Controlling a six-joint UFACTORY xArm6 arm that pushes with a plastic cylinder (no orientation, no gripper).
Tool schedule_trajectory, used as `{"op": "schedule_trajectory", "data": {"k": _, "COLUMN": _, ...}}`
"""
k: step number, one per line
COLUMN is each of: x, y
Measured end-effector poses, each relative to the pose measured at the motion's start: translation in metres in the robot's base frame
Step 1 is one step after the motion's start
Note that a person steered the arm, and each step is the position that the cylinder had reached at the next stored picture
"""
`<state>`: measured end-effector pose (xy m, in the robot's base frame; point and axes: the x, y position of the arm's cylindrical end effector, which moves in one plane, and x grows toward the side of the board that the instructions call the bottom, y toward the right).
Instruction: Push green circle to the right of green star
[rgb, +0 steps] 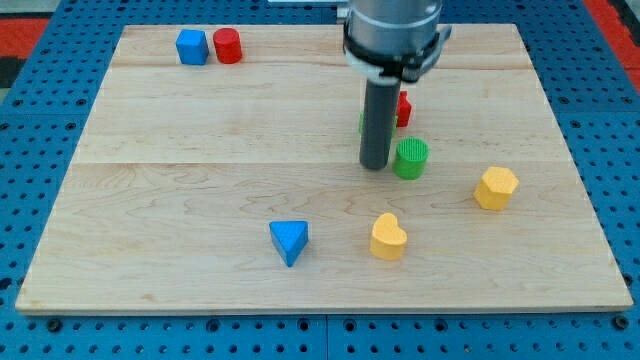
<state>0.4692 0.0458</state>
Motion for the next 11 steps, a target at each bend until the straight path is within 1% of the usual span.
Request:
{"op": "schedule_trajectory", "data": {"k": 1, "x": 0.035, "y": -0.016}}
{"op": "schedule_trajectory", "data": {"k": 2, "x": 0.029, "y": -0.013}}
{"op": "schedule_trajectory", "data": {"k": 3, "x": 0.026, "y": 0.01}}
{"op": "schedule_trajectory", "data": {"k": 4, "x": 0.008, "y": 0.033}}
{"op": "schedule_trajectory", "data": {"k": 5, "x": -0.01, "y": 0.042}}
{"op": "schedule_trajectory", "data": {"k": 6, "x": -0.015, "y": 0.043}}
{"op": "schedule_trajectory", "data": {"k": 7, "x": -0.004, "y": 0.046}}
{"op": "schedule_trajectory", "data": {"k": 9, "x": -0.03, "y": 0.053}}
{"op": "schedule_trajectory", "data": {"k": 10, "x": -0.027, "y": 0.059}}
{"op": "schedule_trajectory", "data": {"k": 11, "x": -0.025, "y": 0.086}}
